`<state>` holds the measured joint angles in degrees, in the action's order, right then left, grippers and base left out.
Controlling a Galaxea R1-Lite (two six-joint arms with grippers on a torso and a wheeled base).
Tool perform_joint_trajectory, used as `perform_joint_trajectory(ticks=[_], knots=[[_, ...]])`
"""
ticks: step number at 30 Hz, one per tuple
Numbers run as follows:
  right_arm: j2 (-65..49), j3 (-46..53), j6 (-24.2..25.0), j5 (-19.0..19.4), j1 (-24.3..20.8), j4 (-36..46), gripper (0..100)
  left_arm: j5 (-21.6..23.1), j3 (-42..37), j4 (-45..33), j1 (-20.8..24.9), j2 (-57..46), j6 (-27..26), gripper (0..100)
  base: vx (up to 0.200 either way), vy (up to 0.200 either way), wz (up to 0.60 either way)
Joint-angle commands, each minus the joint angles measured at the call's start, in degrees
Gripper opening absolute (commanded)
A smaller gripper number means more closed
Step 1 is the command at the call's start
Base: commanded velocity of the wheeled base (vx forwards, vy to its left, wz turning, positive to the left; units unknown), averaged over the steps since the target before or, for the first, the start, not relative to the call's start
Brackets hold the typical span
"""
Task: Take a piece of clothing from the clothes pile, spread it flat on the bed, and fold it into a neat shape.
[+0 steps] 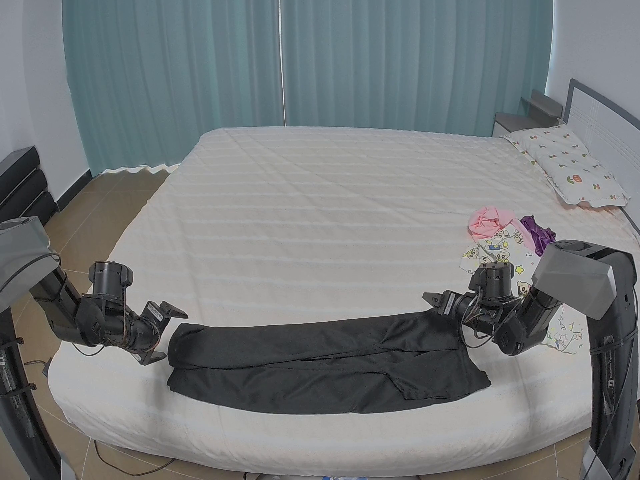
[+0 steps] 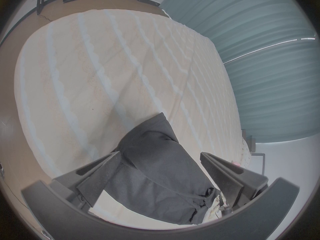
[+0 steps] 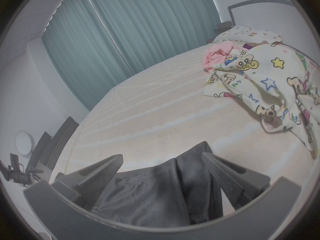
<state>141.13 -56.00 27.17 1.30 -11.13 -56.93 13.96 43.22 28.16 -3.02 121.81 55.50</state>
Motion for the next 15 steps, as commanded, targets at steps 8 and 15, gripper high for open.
perform_joint_trajectory(ticks=[8, 15], knots=[[-8.0, 10.2, 14.3, -4.0, 0.1, -0.3, 100, -7.9, -1.0, 2.1, 3.8, 3.5, -6.5, 100, 0.0, 0.0, 0.0], [-8.4, 12.8, 20.7, -3.7, 0.7, -3.0, 100, -8.3, -1.3, 3.2, 3.7, 5.7, -12.8, 100, 0.0, 0.0, 0.0]])
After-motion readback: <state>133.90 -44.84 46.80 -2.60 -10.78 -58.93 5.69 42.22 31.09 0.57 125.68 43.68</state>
